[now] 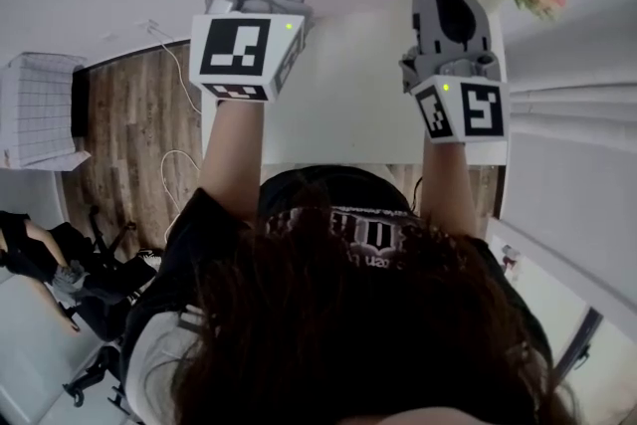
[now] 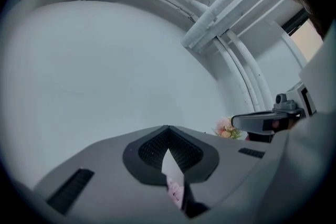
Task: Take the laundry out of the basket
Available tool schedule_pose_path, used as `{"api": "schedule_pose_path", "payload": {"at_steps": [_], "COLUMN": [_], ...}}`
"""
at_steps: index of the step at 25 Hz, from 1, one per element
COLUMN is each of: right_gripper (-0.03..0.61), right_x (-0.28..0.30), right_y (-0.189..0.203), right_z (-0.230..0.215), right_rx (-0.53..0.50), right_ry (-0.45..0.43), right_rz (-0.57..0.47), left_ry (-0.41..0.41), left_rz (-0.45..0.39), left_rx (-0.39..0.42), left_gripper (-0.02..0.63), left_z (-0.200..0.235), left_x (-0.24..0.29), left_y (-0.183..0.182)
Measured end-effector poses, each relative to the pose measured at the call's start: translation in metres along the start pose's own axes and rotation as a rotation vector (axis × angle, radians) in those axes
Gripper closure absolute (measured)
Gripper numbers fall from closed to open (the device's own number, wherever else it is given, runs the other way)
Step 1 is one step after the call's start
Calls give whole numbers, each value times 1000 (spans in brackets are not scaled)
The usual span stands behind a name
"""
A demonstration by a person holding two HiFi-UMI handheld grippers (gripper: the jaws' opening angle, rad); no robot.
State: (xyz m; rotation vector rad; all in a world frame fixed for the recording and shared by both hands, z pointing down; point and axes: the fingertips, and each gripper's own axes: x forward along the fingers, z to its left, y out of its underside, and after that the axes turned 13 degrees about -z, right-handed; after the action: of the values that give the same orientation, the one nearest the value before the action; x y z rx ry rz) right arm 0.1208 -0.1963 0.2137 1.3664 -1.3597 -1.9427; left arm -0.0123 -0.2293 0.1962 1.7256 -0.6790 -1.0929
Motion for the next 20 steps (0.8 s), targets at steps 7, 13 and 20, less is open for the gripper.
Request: {"api": "schedule_pose_path", "payload": {"at_steps": [7,13,20], "right_gripper": [551,551,551], "right_x": [17,32,47], "right_y": [11,22,32], "right_z": [-15,-22,-17], "right_rx": [1,8,42], "right_ry": [31,53,35], "right_rz": [8,14,8], "left_ry": [41,93,341], "left_rz": [22,40,75], "left_rx": [13,27,93], "left_gripper": [614,614,560], "left_z": [14,23,17], "left_x": [32,53,77], "left_y": [11,26,46]}}
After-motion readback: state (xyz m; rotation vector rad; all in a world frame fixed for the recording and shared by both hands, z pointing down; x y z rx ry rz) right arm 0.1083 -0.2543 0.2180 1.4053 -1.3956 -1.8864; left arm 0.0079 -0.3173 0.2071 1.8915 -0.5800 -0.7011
